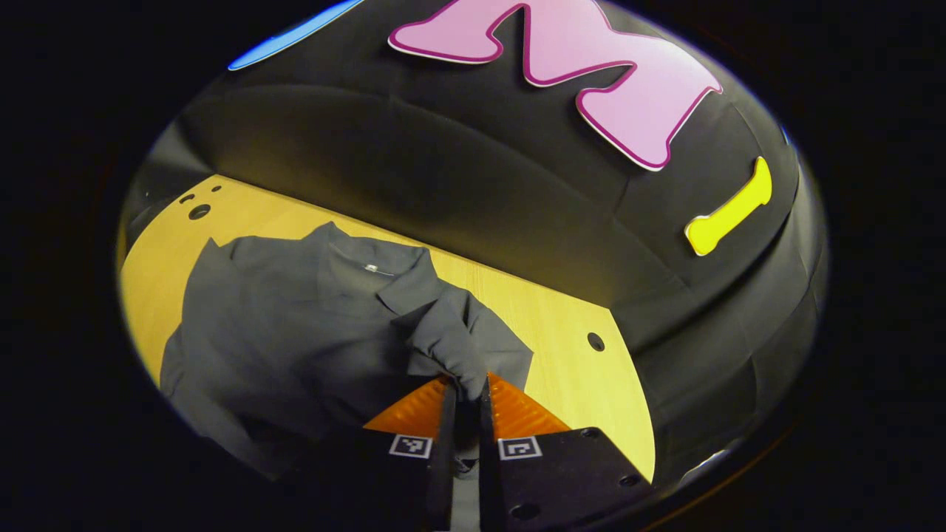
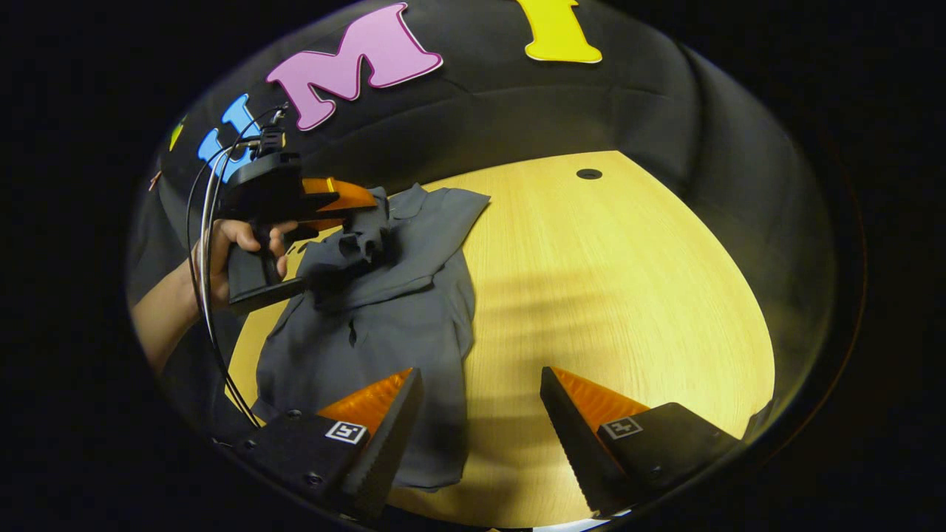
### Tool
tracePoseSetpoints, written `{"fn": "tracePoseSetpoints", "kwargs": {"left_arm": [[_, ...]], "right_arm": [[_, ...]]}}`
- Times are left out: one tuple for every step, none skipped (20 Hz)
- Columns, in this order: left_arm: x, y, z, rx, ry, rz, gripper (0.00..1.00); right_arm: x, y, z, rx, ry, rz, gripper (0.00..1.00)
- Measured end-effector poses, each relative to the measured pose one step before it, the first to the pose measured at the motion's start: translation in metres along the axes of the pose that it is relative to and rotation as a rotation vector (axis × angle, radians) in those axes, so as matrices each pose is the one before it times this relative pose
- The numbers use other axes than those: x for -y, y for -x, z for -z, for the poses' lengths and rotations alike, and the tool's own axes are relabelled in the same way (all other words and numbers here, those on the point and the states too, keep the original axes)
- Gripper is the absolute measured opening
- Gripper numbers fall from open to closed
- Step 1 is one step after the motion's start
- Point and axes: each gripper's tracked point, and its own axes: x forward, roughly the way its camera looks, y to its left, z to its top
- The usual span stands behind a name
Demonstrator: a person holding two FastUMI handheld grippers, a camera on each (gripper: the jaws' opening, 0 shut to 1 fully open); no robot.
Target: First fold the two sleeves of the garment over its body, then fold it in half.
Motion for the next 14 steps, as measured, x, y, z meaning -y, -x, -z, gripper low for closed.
{"fn": "tracePoseSetpoints", "kwargs": {"left_arm": [[0.00614,0.00176,-0.00114,0.0047,0.01168,0.02891,0.22],[0.00299,0.00282,-0.00062,0.00985,0.00865,0.02312,0.37],[-0.00247,0.00483,-0.00117,0.01185,0.00025,0.00247,0.52],[-0.00432,0.00554,-0.00035,0.00706,-0.00427,-0.00117,0.67],[-0.00741,0.00765,0.00093,0.00385,-0.01071,-0.01108,0.82],[-0.01078,0.00737,0.00315,-0.00037,-0.01285,-0.02147,0.92],[-0.01362,0.00952,0.00249,0.00084,-0.01494,-0.02527,0.95],[-0.01523,0.01081,0.00572,0.00163,-0.01495,-0.03073,0.95],[-0.01715,0.01279,0.00632,-0.00077,-0.01401,-0.03599,0.96],[-0.0205,0.01585,0.00964,0.00028,-0.01595,-0.03811,0.96],[-0.0186,0.01577,0.00898,-0.00059,-0.01246,-0.03368,0.96],[-0.02075,0.01767,0.01149,-0.0047,-0.00935,-0.03699,0.96],[-0.02091,0.01595,0.01269,-0.01235,-0.00808,-0.03857,0.96],[-0.0215,0.01531,0.01397,-0.01116,-0.01071,-0.0408,0.96]], "right_arm": [[-0.00138,-0.00109,0.00071,-0.003,0.00386,-0.00299,0.99],[-0.00137,-0.00123,-0.00099,-0.00045,-0.00173,-0.00191,0.99],[-0.00056,-0.00124,-0.00044,-0.00015,-0.00542,-0.00169,0.99],[-0.00122,-0.00102,-0.00086,-0.00041,-0.00568,-0.00193,0.99],[-0.00065,-0.00067,-0.00064,-0.00013,-0.00291,-0.0011,0.99],[-0.0012,-0.00085,0.00035,-0.00212,-0.00007,-0.00054,0.99],[-0.00108,-0.00142,0.00116,-0.00413,0.00098,-0.00283,0.99],[-0.00212,-0.00144,0.00117,-0.00558,0.00096,-0.00502,0.99],[-0.00235,-0.00112,0.00205,-0.00603,0.00018,-0.00495,0.99],[-0.0034,-0.00141,0.00202,-0.00861,0.00067,-0.00754,0.99],[-0.00422,-0.00249,0.00382,-0.01323,0.00137,-0.00875,0.99],[-0.00315,-0.00106,0.00321,-0.01258,0.00094,-0.00551,0.99],[-0.003,-0.00128,0.00361,-0.01309,0.00117,0.00356,0.99],[-0.00196,0.00045,-0.00019,0.00092,0.00189,0.00612,0.99]]}}
